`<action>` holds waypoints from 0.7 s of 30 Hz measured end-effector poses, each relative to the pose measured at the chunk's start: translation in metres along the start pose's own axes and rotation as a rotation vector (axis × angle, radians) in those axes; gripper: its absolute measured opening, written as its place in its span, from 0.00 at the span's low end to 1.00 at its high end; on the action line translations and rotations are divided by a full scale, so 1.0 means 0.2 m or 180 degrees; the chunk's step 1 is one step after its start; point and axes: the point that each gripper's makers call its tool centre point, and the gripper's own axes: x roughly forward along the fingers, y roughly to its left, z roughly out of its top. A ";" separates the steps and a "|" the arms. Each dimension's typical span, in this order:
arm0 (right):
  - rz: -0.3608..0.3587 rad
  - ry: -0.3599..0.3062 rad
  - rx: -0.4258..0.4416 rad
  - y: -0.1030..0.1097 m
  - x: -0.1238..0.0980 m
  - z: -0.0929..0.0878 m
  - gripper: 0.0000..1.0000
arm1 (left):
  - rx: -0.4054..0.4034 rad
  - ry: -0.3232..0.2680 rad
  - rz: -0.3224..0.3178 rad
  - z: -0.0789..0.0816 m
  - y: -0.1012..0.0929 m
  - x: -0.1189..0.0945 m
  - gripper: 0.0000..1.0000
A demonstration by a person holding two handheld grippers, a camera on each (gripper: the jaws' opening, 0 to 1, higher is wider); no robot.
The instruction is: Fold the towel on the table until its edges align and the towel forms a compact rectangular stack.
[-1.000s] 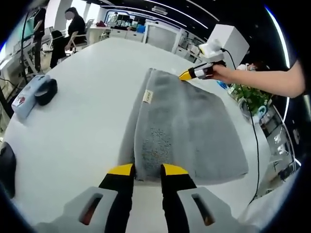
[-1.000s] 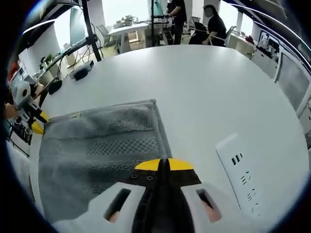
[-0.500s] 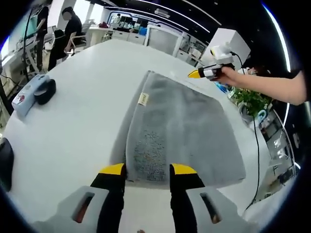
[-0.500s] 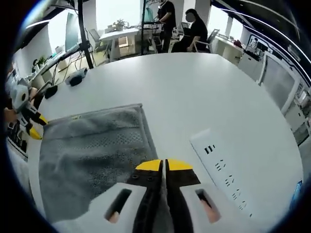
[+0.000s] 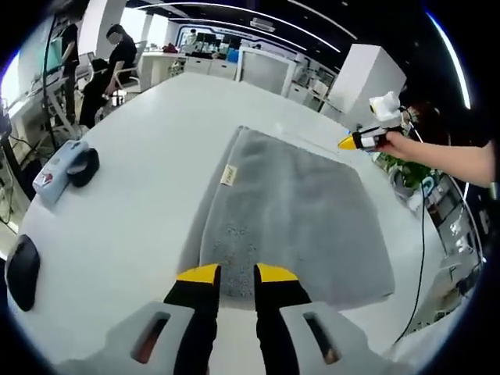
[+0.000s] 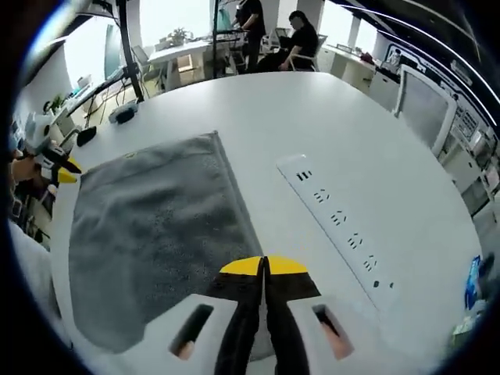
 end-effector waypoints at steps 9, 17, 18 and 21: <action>-0.0025 0.0248 0.0113 0.03 -0.01 -0.22 0.00 | 0.0248 0.0151 0.0192 -0.04 0.03 0.07 0.11; -0.0164 0.0396 0.0172 -0.02 0.00 -0.30 0.00 | 0.0277 0.0236 0.0334 -0.06 0.09 0.11 0.11; -0.0183 0.0403 0.0160 -0.02 0.00 -0.31 0.00 | 0.0250 0.0233 0.0350 -0.06 0.09 0.11 0.11; -0.0336 0.0515 0.0086 -0.06 0.01 -0.35 0.00 | 0.0255 0.0258 0.0395 -0.08 0.10 0.11 0.11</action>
